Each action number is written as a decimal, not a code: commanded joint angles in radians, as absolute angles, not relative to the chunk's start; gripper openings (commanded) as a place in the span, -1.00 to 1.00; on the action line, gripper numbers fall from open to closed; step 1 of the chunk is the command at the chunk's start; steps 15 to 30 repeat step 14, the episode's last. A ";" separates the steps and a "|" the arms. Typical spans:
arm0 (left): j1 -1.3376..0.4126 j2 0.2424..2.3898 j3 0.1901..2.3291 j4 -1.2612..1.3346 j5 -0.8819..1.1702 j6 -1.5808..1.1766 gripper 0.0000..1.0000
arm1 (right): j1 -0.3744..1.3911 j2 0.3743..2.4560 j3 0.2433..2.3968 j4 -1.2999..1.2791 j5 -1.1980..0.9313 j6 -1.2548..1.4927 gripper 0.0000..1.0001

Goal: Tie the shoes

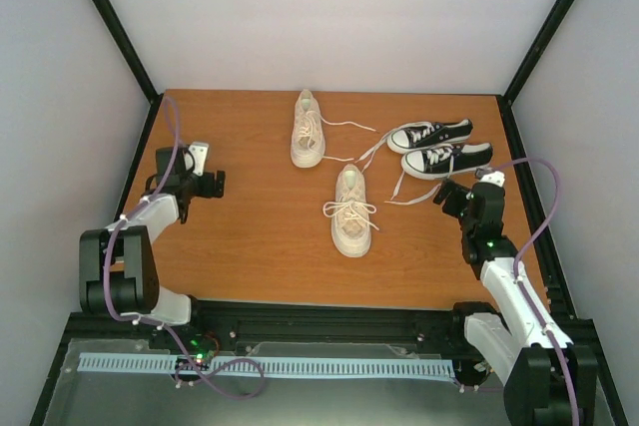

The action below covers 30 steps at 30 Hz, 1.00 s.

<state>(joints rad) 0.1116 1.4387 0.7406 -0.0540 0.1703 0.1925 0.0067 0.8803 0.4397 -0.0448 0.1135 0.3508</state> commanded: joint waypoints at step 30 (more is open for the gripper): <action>0.109 1.430 0.637 0.274 0.187 0.077 0.99 | 0.002 0.884 0.391 0.050 0.188 0.337 1.00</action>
